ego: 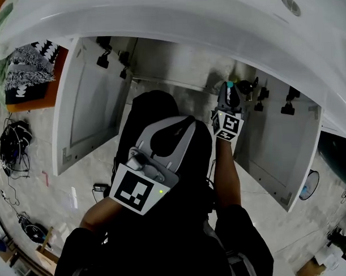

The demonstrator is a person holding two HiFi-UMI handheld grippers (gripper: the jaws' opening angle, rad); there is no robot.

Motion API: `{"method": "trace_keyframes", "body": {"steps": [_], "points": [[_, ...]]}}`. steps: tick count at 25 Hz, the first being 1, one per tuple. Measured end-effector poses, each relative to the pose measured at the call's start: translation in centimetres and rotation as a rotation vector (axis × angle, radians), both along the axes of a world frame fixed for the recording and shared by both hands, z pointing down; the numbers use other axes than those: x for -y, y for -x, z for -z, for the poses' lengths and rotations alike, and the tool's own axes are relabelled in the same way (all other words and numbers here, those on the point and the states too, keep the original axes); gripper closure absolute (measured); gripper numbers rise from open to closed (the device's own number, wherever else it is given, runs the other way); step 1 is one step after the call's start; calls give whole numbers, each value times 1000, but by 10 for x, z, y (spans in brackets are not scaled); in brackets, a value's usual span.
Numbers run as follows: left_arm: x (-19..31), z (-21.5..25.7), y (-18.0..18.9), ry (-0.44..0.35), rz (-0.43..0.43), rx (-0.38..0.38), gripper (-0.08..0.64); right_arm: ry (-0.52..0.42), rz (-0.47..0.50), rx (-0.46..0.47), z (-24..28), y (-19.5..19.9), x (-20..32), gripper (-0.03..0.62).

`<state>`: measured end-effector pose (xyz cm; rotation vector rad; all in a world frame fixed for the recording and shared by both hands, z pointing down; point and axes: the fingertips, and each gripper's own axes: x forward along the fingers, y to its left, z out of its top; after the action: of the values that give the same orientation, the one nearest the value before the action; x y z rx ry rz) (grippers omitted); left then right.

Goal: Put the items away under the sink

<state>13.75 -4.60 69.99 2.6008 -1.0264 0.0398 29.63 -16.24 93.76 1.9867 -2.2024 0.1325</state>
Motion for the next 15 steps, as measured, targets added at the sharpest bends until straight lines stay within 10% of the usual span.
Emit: {"method": "trace_keyframes", "body": {"steps": [15], "points": [[-3, -12, 5, 17, 13, 34, 552, -15, -23, -2, -18, -9, 17, 486]]}}
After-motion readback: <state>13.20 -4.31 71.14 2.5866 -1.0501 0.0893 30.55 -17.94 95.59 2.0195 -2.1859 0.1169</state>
